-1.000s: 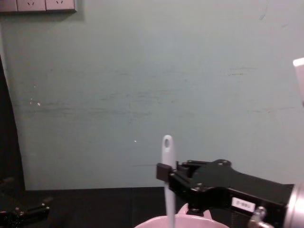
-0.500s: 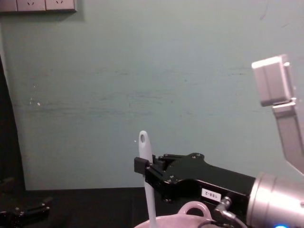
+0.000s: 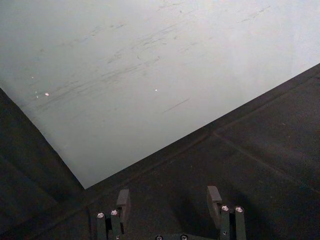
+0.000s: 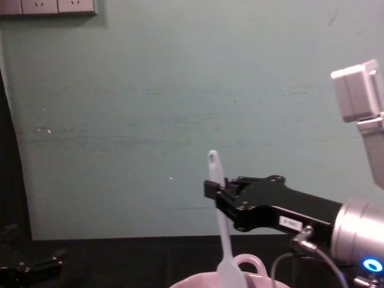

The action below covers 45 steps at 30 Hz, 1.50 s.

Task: Use the one hand to pick up the spoon and stir the clear water in the bowl.

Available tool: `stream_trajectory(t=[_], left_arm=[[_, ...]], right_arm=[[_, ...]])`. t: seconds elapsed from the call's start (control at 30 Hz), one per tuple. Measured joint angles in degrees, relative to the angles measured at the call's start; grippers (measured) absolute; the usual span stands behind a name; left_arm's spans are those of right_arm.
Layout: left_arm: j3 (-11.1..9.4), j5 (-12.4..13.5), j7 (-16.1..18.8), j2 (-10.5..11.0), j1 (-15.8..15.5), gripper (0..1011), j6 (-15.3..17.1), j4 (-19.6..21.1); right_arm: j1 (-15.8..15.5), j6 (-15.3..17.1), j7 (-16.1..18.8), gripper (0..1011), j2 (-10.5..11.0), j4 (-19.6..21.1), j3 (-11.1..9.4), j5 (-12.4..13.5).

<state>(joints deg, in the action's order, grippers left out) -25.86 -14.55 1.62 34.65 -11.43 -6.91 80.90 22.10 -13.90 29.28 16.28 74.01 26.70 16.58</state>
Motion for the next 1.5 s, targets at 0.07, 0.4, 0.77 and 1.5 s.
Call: stream_trajectory(t=[0.07, 0.4, 0.77, 1.5], left_arm=[[0.0, 0.0, 0.0, 0.0, 0.0, 1005, 0.0, 0.0], [0.0, 0.0, 0.0, 0.0, 0.0, 1005, 0.0, 0.0], [0.0, 0.0, 0.0, 0.0, 0.0, 1005, 0.0, 0.0], [0.0, 0.0, 0.0, 0.0, 0.0, 1005, 0.0, 0.0]], right_arm=[[-0.47, 0.29, -0.25, 112, 0.56, 0.64, -0.63, -0.02], [-3.78, 1.42, -0.59, 113, 2.83, 3.95, -2.44, 0.03], [-7.5, 1.15, 0.35, 112, 3.61, 7.48, -2.18, 0.81], [-2.29, 0.21, 4.93, 112, -1.48, 0.44, 1.87, 4.29]])
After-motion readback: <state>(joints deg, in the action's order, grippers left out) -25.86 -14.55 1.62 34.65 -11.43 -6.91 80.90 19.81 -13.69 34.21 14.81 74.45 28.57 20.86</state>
